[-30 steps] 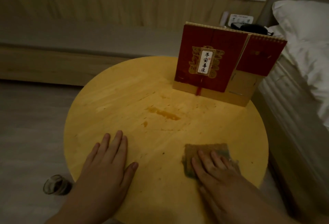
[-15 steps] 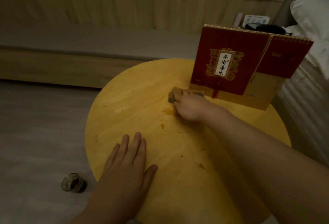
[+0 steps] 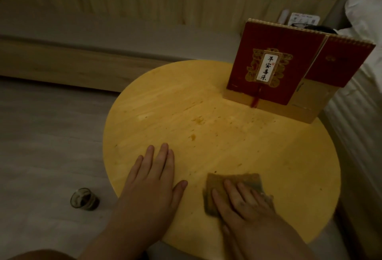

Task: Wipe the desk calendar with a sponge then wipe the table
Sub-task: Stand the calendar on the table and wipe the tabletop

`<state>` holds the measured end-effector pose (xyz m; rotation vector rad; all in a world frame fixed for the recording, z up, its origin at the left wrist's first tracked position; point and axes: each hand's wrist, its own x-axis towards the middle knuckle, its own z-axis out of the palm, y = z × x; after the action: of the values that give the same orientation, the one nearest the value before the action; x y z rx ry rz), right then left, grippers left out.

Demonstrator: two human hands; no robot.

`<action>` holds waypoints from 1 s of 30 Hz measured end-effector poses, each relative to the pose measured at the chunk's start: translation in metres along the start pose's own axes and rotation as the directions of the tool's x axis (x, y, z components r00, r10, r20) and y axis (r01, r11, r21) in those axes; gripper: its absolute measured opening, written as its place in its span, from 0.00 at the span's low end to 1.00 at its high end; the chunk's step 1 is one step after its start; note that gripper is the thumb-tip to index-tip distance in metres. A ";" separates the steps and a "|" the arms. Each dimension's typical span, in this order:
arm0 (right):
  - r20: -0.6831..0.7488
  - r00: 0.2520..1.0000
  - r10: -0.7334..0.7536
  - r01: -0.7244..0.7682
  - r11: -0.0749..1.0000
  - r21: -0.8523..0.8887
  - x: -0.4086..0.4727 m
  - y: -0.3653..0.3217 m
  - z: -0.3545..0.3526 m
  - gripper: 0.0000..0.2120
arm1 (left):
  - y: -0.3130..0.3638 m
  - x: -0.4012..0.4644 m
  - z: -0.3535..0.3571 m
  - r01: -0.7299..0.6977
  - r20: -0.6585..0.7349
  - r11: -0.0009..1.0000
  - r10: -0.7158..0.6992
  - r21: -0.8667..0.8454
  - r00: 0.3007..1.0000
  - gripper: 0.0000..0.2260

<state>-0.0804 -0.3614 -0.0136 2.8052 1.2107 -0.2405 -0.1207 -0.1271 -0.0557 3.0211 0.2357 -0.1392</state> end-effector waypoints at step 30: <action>0.184 0.983 0.022 -0.060 0.977 0.204 0.029 -0.020 -0.040 0.32 | 0.001 0.001 -0.004 0.028 -0.043 0.995 -0.033 -0.099 0.999 0.32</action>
<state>-0.0709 -0.3218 0.0202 2.8989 1.1468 -0.6416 -0.1192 -0.1277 -0.0518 2.9262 0.2838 -0.0616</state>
